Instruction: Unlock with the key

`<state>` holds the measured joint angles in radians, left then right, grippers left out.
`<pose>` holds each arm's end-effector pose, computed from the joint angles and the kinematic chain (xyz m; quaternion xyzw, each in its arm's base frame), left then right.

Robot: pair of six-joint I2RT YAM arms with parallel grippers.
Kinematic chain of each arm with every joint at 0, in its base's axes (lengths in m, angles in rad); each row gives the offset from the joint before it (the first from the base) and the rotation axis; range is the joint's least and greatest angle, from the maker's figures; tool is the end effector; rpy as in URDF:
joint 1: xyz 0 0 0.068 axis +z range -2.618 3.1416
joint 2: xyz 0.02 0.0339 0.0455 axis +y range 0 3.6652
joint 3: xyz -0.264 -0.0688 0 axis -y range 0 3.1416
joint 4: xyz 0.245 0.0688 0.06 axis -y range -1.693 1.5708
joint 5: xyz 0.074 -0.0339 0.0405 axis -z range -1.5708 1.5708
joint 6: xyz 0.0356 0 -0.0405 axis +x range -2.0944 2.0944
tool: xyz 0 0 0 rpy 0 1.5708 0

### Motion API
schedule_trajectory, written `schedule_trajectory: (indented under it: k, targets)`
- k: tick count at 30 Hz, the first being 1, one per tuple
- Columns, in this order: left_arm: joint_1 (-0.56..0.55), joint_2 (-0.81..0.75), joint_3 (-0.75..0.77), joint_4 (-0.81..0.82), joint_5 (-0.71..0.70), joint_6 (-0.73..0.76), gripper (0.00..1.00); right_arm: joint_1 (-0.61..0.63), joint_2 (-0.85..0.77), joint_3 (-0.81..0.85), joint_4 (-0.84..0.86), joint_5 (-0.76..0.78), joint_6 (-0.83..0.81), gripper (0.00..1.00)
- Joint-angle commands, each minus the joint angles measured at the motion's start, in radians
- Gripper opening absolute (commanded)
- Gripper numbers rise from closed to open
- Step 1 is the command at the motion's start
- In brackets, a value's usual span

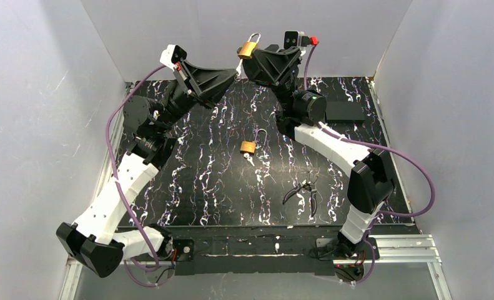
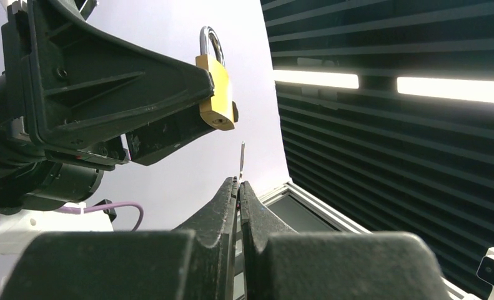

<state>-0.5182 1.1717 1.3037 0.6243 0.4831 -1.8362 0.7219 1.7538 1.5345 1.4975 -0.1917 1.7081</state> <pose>0.1909 -0.1279 0.5209 -0.0618 0.4385 -0.8597 0.2544 0.2595 0.2375 0.4827 -0.0147 0.1726 0.9280 0.3300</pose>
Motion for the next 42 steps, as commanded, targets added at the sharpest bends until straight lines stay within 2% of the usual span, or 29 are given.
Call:
schedule_trajectory:
  k: [1, 42]
  targets:
    - [0.004, -0.026, 0.002, 0.056, -0.022, 0.002, 0.00, -0.003, -0.035, 0.046, 0.258, 0.000, 0.009, 0.01]
    - [0.024, -0.032, -0.038, 0.058, -0.003, -0.016, 0.00, 0.045, -0.022, 0.083, 0.206, -0.045, -0.016, 0.01]
